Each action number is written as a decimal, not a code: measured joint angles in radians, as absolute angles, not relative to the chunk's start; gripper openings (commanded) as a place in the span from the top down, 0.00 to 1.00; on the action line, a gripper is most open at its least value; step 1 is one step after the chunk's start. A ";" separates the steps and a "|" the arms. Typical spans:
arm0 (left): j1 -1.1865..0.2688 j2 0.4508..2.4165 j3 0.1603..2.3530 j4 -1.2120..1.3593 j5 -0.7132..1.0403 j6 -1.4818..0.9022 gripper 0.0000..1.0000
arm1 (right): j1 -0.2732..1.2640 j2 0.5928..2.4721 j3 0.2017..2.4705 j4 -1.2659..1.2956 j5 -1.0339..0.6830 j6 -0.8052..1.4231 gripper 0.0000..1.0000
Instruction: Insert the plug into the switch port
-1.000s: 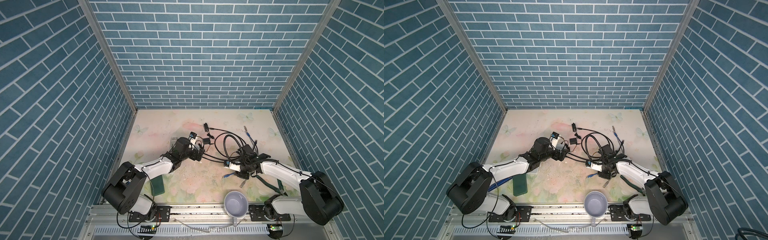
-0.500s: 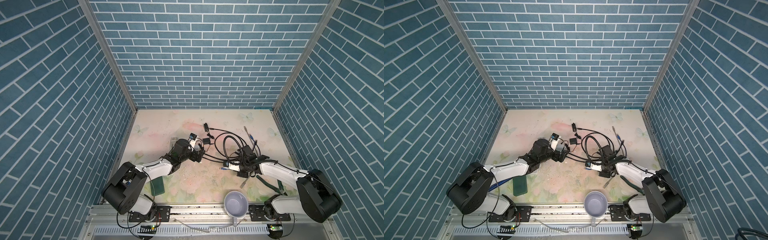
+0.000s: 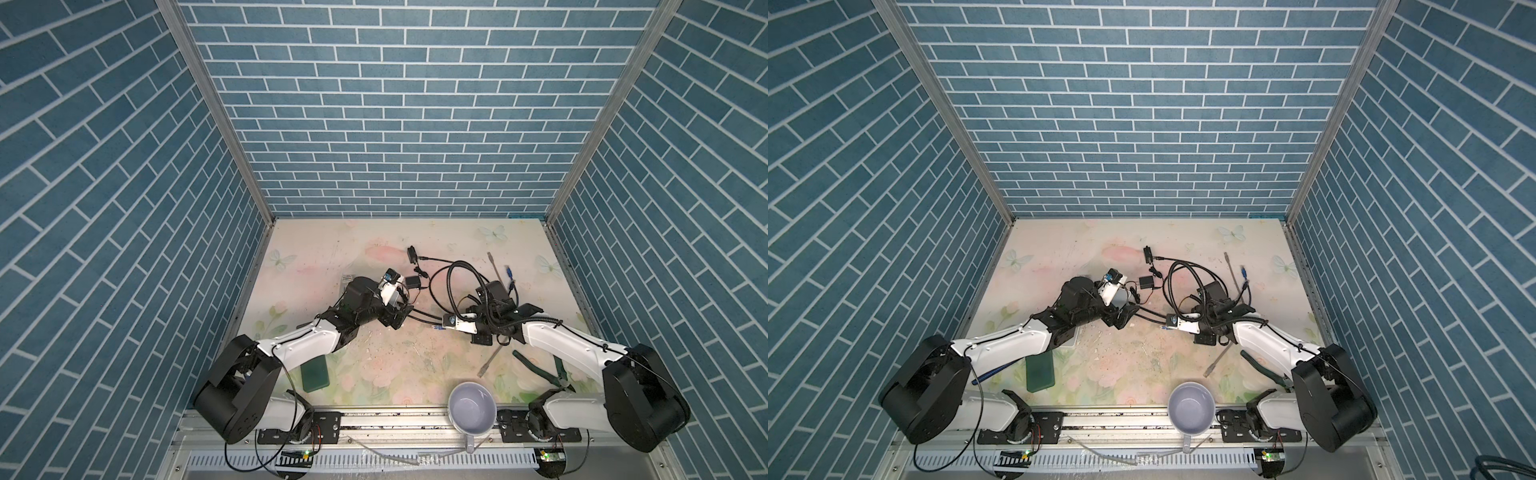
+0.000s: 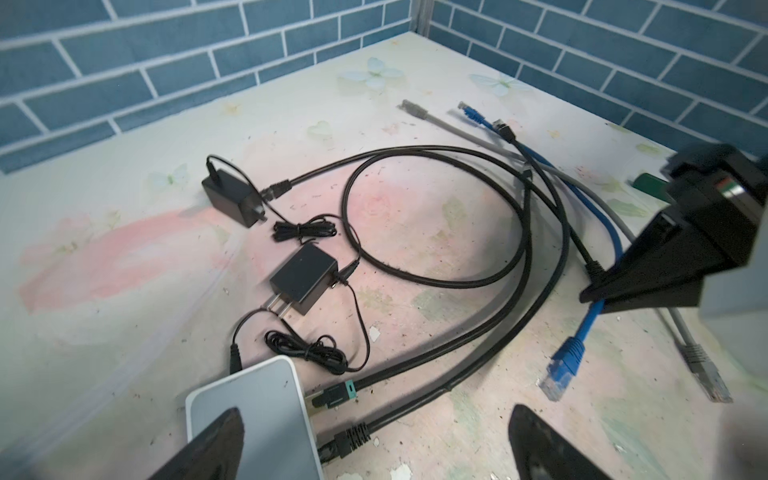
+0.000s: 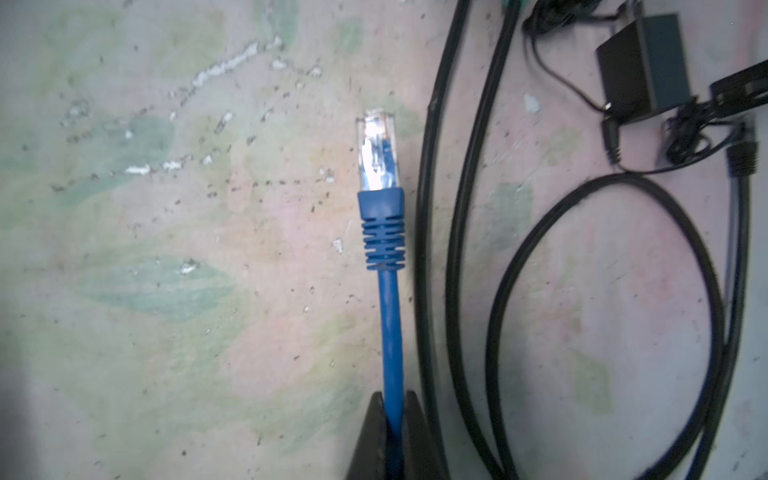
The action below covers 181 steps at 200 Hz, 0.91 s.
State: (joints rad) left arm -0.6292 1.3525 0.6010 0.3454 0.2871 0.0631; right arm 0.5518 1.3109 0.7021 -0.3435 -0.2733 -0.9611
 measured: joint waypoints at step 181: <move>-0.680 1.361 0.736 0.147 0.403 0.193 0.08 | 0.567 1.290 0.725 -0.261 -0.423 -0.888 1.00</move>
State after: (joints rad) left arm -0.6796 1.3605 0.7364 0.1474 0.4034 0.1932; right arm 0.5667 1.2900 0.7246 -0.2611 -0.4229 -0.8875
